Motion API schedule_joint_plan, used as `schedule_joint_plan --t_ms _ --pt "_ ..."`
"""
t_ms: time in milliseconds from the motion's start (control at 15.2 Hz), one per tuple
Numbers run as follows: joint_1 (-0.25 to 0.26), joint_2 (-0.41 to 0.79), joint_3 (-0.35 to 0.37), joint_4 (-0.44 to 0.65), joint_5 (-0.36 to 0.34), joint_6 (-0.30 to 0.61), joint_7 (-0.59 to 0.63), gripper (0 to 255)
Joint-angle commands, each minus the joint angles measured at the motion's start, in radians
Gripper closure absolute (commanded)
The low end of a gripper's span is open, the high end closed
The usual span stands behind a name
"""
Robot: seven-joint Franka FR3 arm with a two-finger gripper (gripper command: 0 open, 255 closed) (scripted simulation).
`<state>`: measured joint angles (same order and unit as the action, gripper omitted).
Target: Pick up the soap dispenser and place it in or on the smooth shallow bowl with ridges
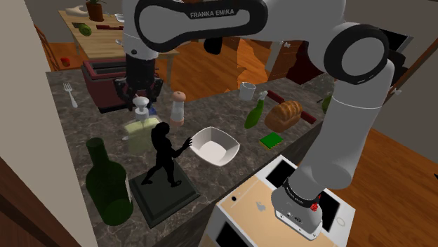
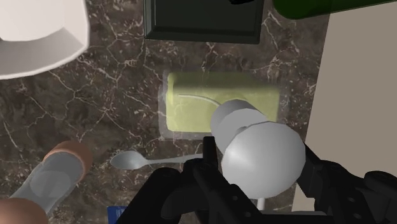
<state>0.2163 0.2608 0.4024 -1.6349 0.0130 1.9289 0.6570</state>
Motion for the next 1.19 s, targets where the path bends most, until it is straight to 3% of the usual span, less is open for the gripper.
schedule_joint_plan --t_ms 0,594,1122 --pt "0.001 -0.003 0.001 0.024 0.001 -0.027 0.003 255" --pt "0.005 -0.005 0.004 0.135 0.0 -0.139 0.011 255" --pt "-0.096 -0.32 -0.044 -0.164 0.13 -0.149 -0.149 255"
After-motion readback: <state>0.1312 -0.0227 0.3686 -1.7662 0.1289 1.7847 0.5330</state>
